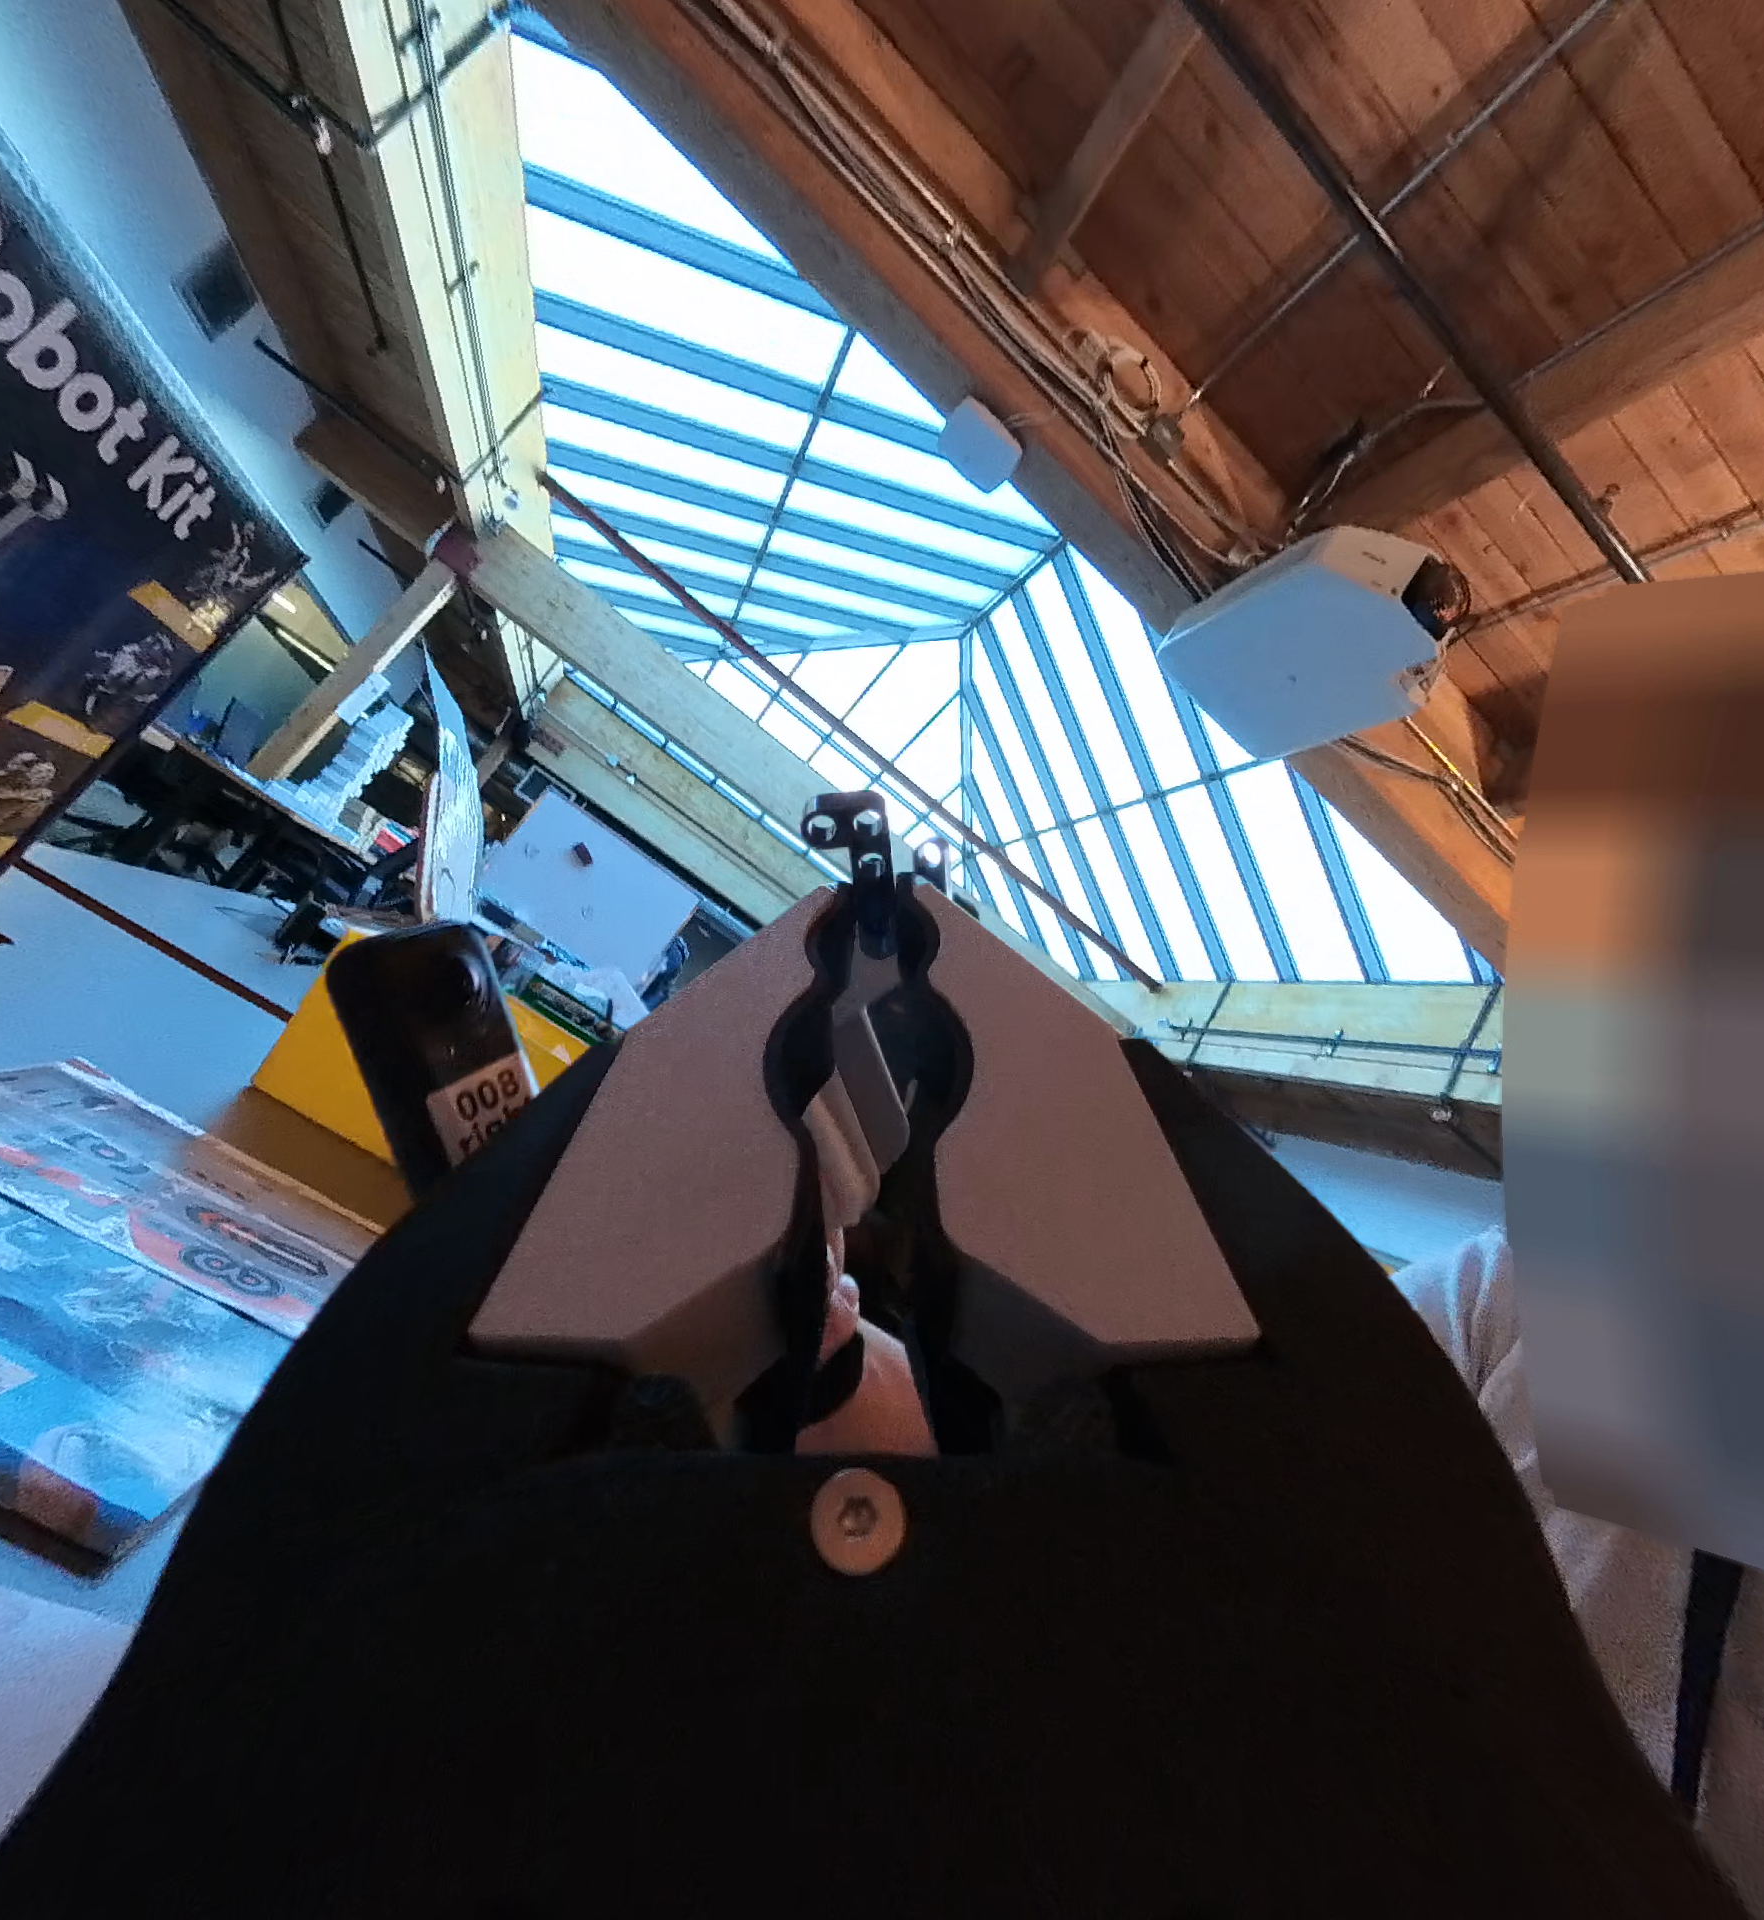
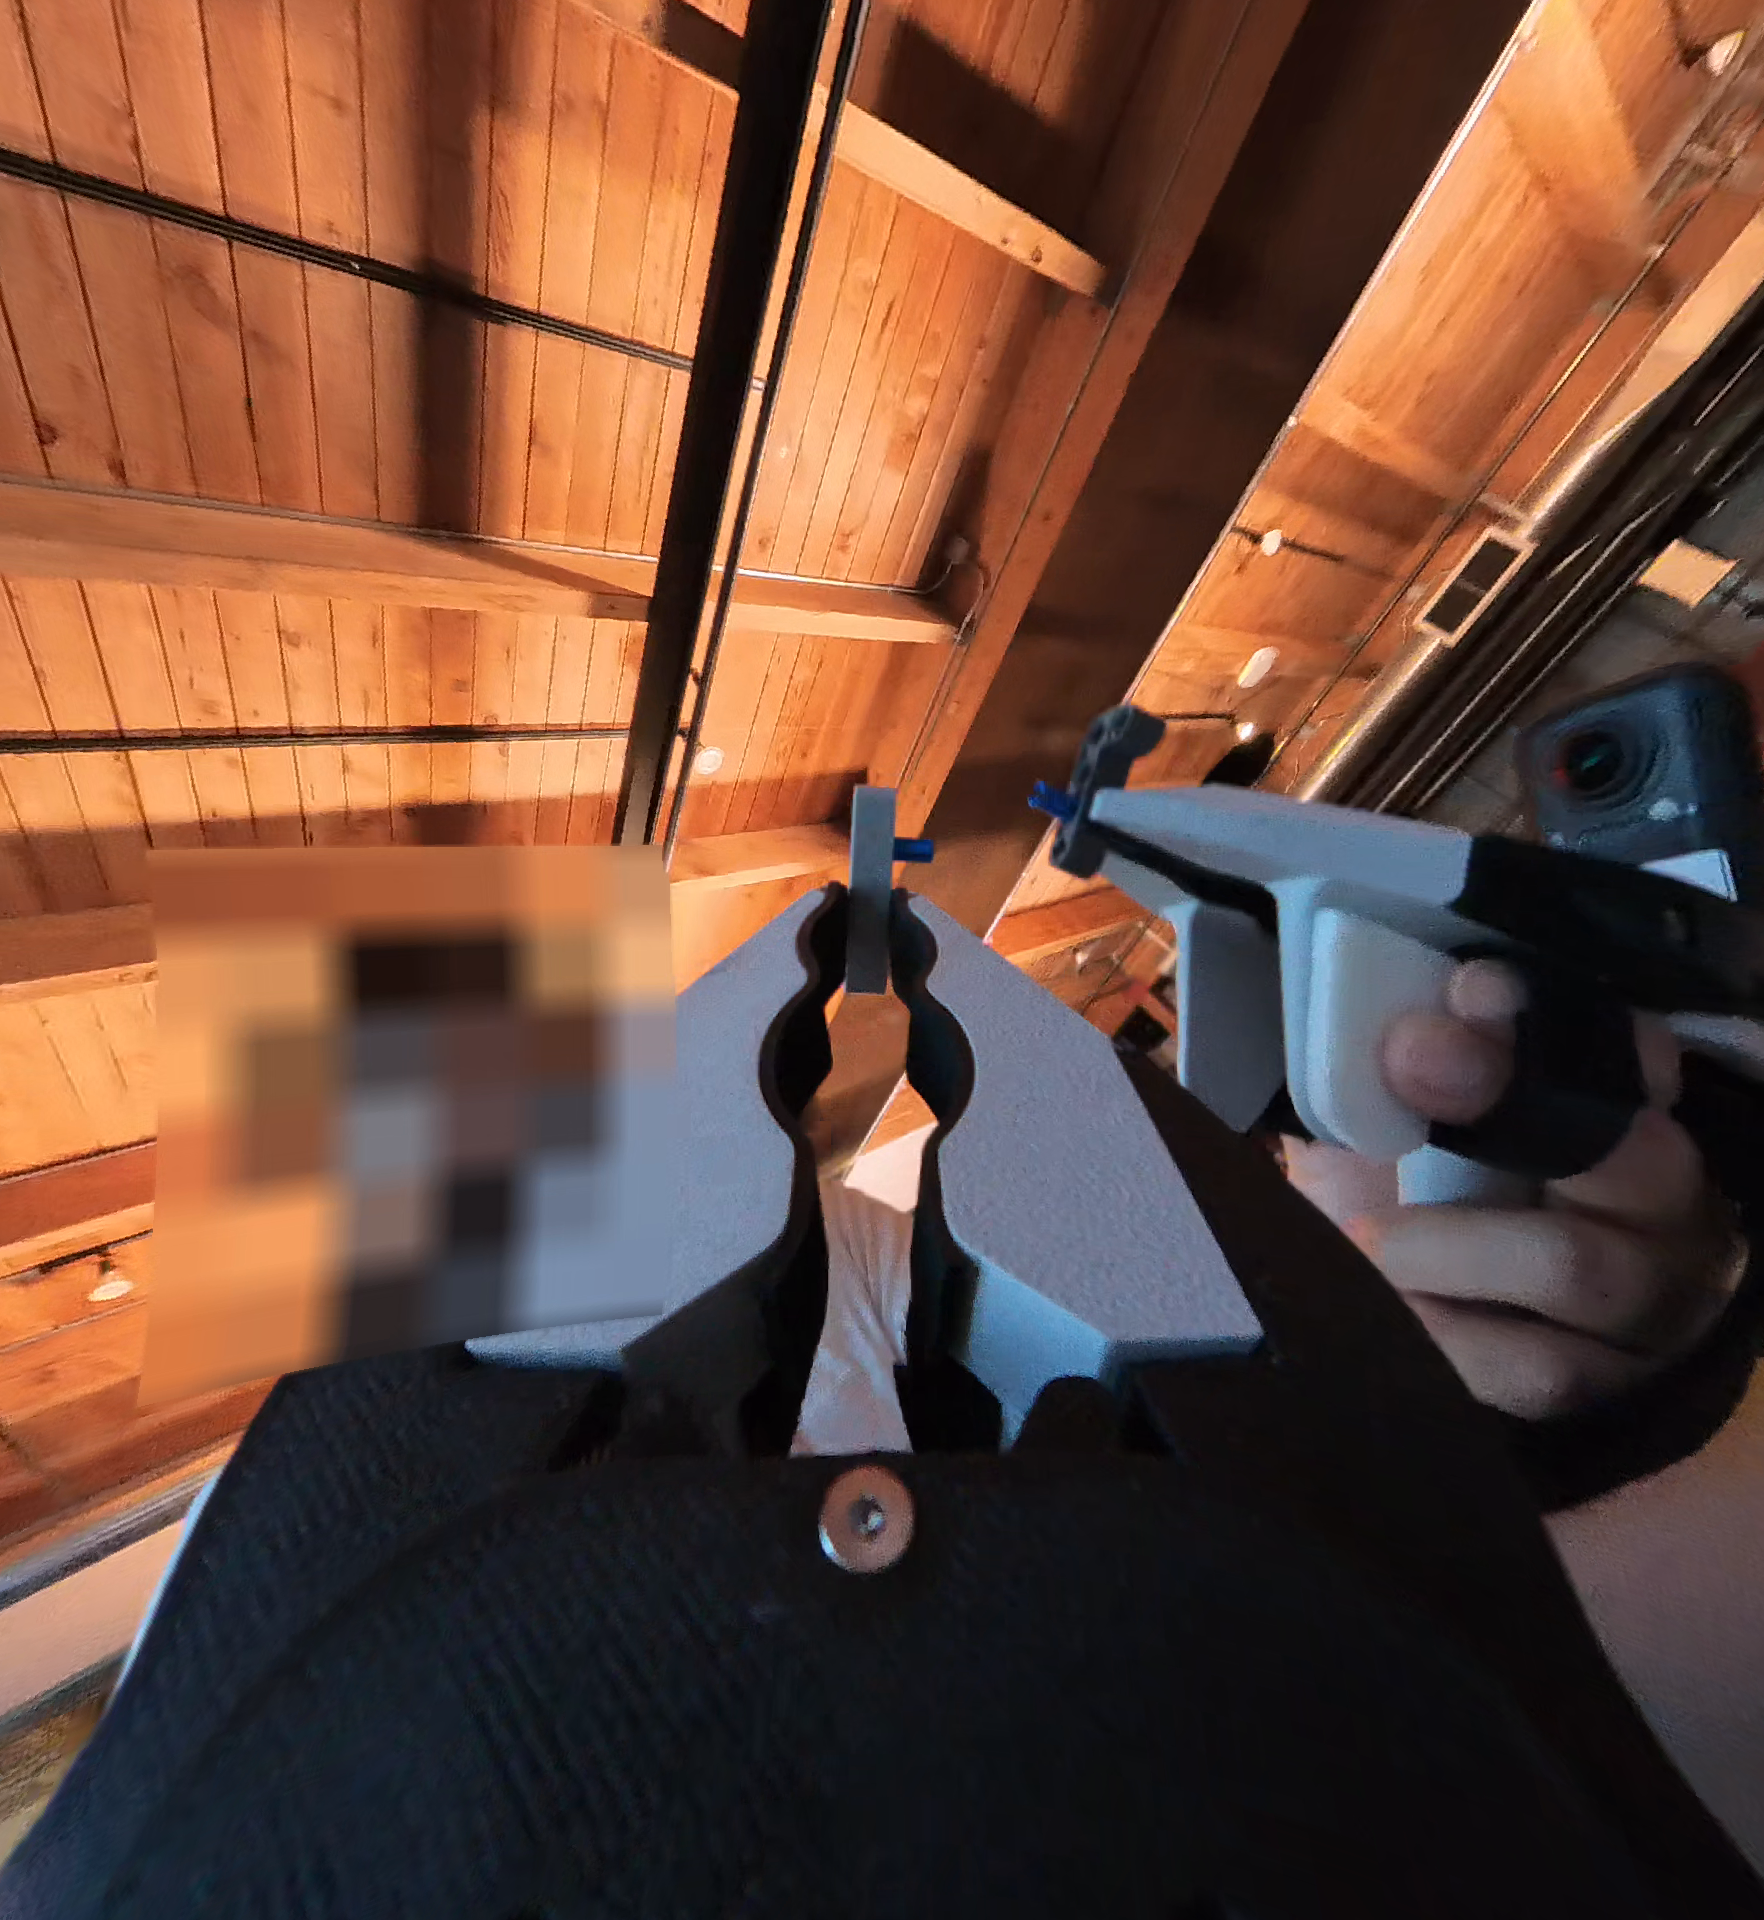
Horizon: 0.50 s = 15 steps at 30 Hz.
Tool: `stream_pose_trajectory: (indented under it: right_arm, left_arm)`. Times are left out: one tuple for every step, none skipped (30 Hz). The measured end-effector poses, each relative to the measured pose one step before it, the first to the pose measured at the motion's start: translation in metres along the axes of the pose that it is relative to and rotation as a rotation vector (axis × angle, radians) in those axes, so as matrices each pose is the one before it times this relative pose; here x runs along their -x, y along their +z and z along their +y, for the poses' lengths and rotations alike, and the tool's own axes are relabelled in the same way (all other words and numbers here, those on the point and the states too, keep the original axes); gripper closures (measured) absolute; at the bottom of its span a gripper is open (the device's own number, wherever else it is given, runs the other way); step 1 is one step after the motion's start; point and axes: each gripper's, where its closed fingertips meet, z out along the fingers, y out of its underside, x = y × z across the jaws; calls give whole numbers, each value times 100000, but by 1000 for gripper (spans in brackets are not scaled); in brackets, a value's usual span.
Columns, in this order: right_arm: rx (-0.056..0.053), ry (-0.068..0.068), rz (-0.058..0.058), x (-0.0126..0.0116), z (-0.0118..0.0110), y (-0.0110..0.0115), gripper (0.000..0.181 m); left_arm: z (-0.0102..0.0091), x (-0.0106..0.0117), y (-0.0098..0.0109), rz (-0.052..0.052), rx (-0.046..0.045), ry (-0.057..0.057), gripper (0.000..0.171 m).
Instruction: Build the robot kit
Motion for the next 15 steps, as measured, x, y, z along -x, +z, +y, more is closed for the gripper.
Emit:
stream_pose_trajectory:
  right_arm:
    - [752,669,669,-210,212,-201,176]
    - [-227,794,396,-120,65,-291,176]
    - [-862,1406,-915,42,-38,-270,176]
    - [-1508,1443,-720,44,-149,-240,175]
    - [-1619,835,77,-26,-240,-232,175]
    - [-220,269,137,10,-108,-190,176]
    - [469,46,119,24,-29,-107,176]
    - [-5,235,853,-123,-51,-67,176]
    - [350,603,-148,-47,41,-7,176]
    - [516,1041,-910,26,101,31,176]
    - [-41,1104,-36,-125,48,52,176]
    - [2,1029,-34,-141,79,39,176]
    - [-262,717,-40,-163,49,21,176]
    - [220,1079,253,-227,117,13,176]
    - [-77,1140,-1289,35,62,22,176]
  left_arm:
    - [0,11,67,475,-336,23,168]
    - [132,41,67,364,885,-220,168]
    - [185,112,69,-31,1102,-209,167]
    - [151,75,75,204,912,39,167]
    - [104,-64,60,932,457,29,168]
    - [98,48,58,253,313,-385,168]
    - [164,151,37,-581,583,-374,168]
    - [169,80,50,-179,480,-67,168]
    - [174,36,49,-83,431,-233,168]
    - [185,41,76,-170,627,-435,168]
    - [176,-75,102,434,642,-154,167]
    - [129,-80,96,177,408,223,168]
    - [86,-143,106,379,160,535,168]
    - [90,-212,107,815,373,559,167]
    - [42,-198,77,738,8,518,167]
